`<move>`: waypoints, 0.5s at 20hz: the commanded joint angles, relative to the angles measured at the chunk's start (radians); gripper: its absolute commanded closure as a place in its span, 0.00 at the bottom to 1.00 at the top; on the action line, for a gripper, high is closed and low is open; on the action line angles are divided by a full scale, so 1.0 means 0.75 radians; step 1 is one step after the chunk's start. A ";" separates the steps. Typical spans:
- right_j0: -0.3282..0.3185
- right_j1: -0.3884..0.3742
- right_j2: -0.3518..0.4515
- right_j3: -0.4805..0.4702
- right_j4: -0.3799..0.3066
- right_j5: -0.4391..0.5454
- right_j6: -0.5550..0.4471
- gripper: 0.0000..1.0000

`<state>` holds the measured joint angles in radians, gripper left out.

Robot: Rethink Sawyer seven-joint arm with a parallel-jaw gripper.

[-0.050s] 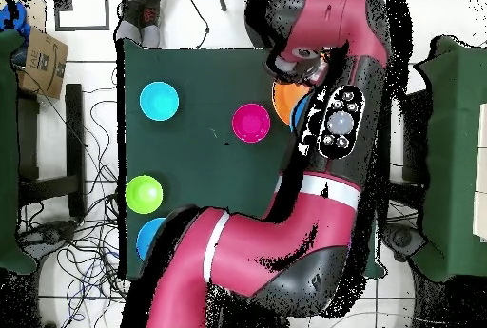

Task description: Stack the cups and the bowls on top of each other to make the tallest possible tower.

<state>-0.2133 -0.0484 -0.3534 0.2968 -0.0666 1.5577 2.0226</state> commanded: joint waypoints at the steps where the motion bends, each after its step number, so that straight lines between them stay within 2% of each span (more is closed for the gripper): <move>1: -0.023 0.070 -0.021 -0.242 0.009 0.304 -0.353 0.00; 6: -0.035 0.097 -0.090 -0.327 0.056 0.378 -0.372 0.00; 10: -0.048 0.130 -0.149 -0.372 0.112 0.389 -0.367 0.00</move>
<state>-0.2254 -0.0059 -0.4436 0.0960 -0.0295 1.7597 2.0226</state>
